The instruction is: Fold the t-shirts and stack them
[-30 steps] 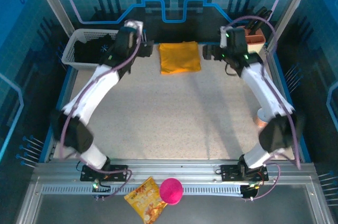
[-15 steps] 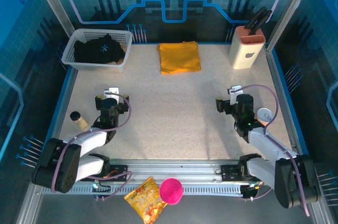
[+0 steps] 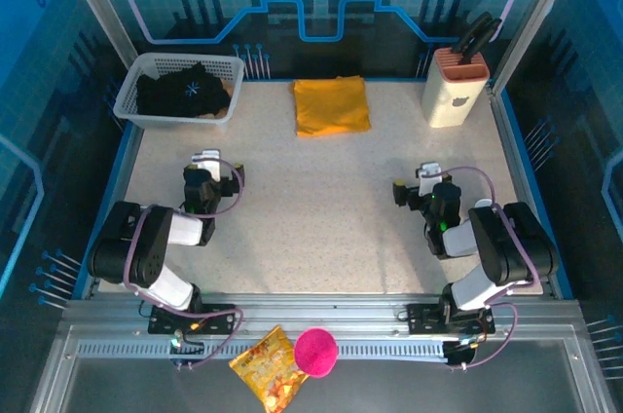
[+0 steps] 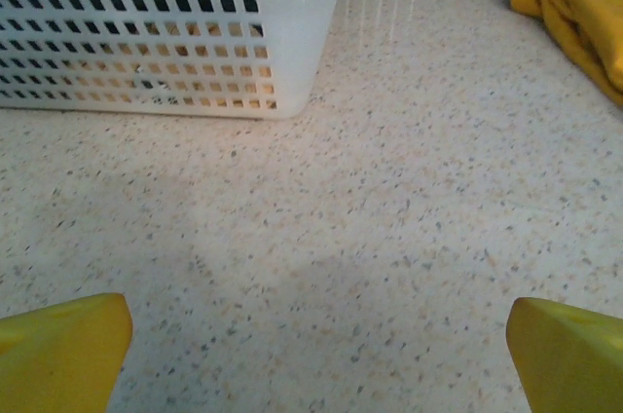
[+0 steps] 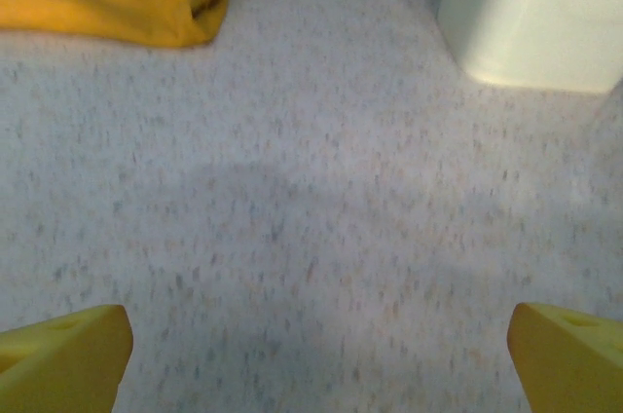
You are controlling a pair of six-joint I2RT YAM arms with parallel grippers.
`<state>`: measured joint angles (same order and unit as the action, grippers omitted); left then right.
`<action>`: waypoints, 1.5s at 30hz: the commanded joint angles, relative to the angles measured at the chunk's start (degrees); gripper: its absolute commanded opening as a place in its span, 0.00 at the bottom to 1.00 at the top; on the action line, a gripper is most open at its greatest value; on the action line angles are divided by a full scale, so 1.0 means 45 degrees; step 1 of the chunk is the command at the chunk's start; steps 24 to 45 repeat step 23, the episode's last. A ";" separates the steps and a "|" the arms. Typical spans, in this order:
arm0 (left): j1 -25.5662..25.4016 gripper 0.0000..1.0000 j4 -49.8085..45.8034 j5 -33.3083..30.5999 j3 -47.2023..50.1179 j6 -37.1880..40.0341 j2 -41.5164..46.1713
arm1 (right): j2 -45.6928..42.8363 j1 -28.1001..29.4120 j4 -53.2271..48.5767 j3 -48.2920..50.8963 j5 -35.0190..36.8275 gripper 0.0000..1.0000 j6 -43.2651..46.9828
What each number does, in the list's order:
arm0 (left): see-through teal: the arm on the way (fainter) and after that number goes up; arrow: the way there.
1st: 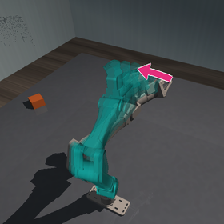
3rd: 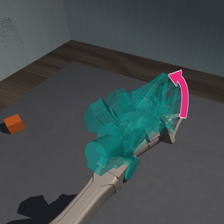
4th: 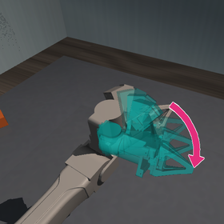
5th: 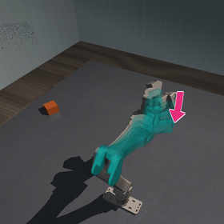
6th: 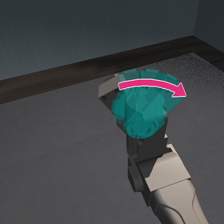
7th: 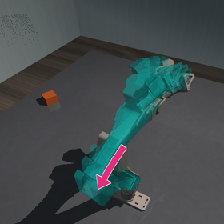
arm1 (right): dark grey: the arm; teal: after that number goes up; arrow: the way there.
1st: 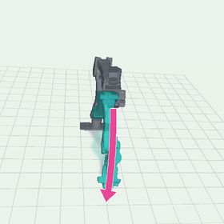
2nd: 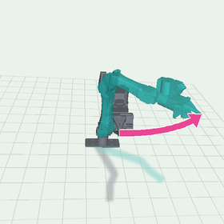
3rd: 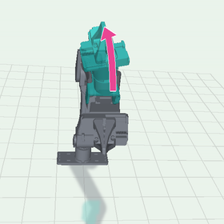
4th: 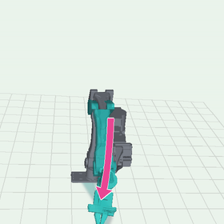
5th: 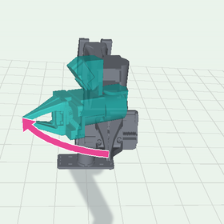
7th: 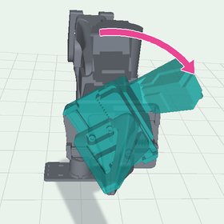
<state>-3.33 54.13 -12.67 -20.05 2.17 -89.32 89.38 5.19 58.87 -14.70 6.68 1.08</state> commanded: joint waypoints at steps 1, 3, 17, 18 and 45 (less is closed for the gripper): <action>0.0272 0.99 -0.0005 0.0706 -0.0325 -0.0405 0.0021 | -0.0444 -0.0527 -0.2578 -0.2010 -0.1147 1.00 -0.0172; 0.0273 0.99 -0.0073 0.0705 -0.0347 -0.0427 0.0047 | -0.0221 -0.0553 -0.1568 -0.1764 -0.1080 1.00 -0.0241; 0.0464 1.00 -0.0316 0.1133 -0.0444 -0.0517 0.0063 | -0.0234 -0.0536 -0.1657 -0.1780 -0.0975 1.00 -0.0230; 0.0467 0.99 -0.0301 0.1135 -0.0446 -0.0523 0.0063 | -0.0234 -0.0544 -0.1657 -0.1792 -0.0960 1.00 -0.0240; 0.0467 0.99 -0.0225 0.1191 -0.0406 -0.0481 0.0063 | -0.0234 -0.0516 -0.1676 -0.1786 -0.0961 1.00 -0.0231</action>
